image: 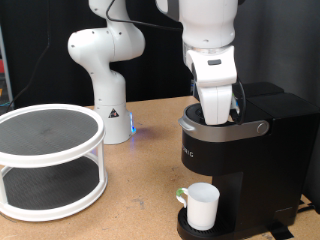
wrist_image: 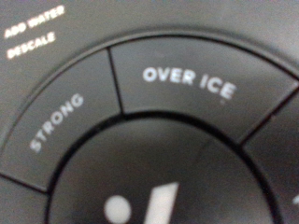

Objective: Make a cup of coffee with the keurig machine

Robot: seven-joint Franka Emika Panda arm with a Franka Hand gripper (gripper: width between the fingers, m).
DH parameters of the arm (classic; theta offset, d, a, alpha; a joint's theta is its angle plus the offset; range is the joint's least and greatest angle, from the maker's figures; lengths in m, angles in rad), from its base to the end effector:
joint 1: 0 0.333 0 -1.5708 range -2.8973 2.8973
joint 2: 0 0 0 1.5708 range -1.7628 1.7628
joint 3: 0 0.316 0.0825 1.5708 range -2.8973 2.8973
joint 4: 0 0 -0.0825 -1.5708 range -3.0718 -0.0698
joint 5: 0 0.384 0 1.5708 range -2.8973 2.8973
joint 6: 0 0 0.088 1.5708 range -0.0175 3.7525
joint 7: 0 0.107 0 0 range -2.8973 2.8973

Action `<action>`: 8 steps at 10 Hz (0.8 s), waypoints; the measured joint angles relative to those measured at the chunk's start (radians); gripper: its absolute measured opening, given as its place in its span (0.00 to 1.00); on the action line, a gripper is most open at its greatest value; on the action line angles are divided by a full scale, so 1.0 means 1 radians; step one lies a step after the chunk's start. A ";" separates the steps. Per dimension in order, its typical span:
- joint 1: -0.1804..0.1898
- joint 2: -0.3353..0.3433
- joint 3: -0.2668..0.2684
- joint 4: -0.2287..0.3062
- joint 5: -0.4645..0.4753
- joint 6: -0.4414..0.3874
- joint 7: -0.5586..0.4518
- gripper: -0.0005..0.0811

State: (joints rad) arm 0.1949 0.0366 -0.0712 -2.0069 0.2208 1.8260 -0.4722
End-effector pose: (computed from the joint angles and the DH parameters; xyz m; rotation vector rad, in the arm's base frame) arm 0.5309 0.0842 0.4227 -2.7960 -0.7383 0.2588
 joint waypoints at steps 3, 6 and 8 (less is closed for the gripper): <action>0.000 0.005 -0.001 0.006 0.000 -0.004 0.001 0.01; 0.000 -0.001 0.000 -0.005 0.008 0.027 -0.012 0.01; 0.000 -0.029 -0.004 -0.053 0.071 0.108 -0.107 0.01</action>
State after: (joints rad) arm 0.1945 0.0076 -0.0755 -2.0595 0.2920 1.9343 -0.5794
